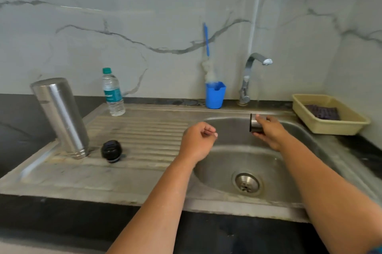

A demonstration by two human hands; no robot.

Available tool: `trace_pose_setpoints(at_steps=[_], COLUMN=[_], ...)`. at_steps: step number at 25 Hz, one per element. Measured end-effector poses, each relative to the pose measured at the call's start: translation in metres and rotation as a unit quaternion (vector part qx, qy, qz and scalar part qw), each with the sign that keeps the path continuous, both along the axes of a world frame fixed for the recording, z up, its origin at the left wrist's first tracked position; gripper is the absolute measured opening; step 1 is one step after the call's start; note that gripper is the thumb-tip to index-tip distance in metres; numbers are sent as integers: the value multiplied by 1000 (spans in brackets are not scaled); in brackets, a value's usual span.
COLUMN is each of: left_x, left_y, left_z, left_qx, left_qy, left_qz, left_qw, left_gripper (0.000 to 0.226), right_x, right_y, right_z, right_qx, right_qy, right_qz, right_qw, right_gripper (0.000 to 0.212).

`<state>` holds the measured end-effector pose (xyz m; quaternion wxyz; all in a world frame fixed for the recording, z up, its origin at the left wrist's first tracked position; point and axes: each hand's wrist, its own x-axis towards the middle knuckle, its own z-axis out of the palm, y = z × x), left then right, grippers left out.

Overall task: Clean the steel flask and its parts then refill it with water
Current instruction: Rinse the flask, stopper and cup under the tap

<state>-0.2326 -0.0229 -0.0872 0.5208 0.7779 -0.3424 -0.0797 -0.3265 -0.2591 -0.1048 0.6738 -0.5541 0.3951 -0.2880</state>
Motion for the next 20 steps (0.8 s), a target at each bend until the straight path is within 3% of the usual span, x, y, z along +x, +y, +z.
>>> trace_pose_setpoints(at_steps=[3,6,9,11,13,15,17,18,20], left_x=[-17,-19,-19,-17,-14,-15,-13,-11,-7], left_y=[-75,-135,-181,-205,-219,-221,-222,-223,-222], left_z=[1,-9,-24,-26,-27,-26,-30,-34,-40], left_qx=[65,78,-5,-66,-114,-130,-119,-115,-129], left_qy=[27,56,146,207,234,222,188,176,180], left_qz=[-73,-55,-7,-10,-33,-50,-67,-75,-97], left_qw=[995,994,989,976,965,965,973,975,970], left_gripper=[10,20,33,28,22,22,21,21,19], right_x=[-5,7,18,16,12,9,13,16,21], right_y=[-24,-30,-37,-41,-48,-57,-62,-67,-75], right_z=[-13,-7,-6,-7,-10,-12,-12,-12,-8], right_qx=[19,55,45,0,-142,-365,-453,-441,-286], right_qy=[-29,-93,-123,-104,-38,56,77,89,72], right_qz=[-1,16,36,61,67,31,25,28,61], right_qw=[999,994,991,993,987,929,888,893,954], right_gripper=[57,41,34,35,34,31,29,30,35])
